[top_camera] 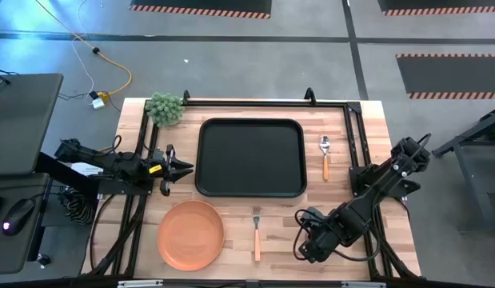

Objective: Pick and place plate/cup/fork/spoon on tray
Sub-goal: Put the violet cup on the black serving tray

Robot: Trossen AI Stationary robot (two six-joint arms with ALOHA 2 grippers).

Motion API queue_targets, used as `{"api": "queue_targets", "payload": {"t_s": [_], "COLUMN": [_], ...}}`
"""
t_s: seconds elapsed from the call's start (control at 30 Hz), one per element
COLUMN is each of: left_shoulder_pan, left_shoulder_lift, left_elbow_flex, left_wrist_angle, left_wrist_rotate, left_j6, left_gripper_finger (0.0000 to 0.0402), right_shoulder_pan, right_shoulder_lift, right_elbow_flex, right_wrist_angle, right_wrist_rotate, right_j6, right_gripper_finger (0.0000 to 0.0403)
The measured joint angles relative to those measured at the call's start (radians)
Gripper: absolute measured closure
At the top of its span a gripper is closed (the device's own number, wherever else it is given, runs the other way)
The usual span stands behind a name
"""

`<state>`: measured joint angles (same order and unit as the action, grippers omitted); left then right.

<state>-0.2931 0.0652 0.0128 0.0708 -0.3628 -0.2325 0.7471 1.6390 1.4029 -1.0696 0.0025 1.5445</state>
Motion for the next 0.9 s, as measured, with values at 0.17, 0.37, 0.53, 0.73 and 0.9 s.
{"api": "queue_targets", "payload": {"t_s": [0.17,0.37,0.53,0.73,0.9], "left_shoulder_pan": [0.000,0.000,0.000,0.000,0.000], "left_shoulder_lift": [0.000,0.000,0.000,0.000,0.000], "left_elbow_flex": [0.000,0.000,0.000,0.000,0.000], "left_wrist_angle": [0.000,0.000,0.000,0.000,0.000], "left_wrist_rotate": [0.000,0.000,0.000,0.000,0.001], "left_j6": [0.000,0.000,0.000,0.000,0.000], "left_gripper_finger": [0.0326,0.0326,0.0326,0.0326,0.0326], "right_shoulder_pan": [0.000,0.000,0.000,-0.003,-0.018], "right_shoulder_lift": [0.000,-0.001,0.001,0.001,0.002], "right_elbow_flex": [0.000,0.001,0.039,0.146,0.198], "right_wrist_angle": [-0.006,-0.014,-0.100,-0.267,-0.338], "right_wrist_rotate": [-0.002,-0.006,0.000,0.029,0.054], "right_j6": [-0.001,-0.017,-0.019,-0.019,-0.034], "right_gripper_finger": [0.0393,0.0398,0.0402,0.0402,0.0402]}}
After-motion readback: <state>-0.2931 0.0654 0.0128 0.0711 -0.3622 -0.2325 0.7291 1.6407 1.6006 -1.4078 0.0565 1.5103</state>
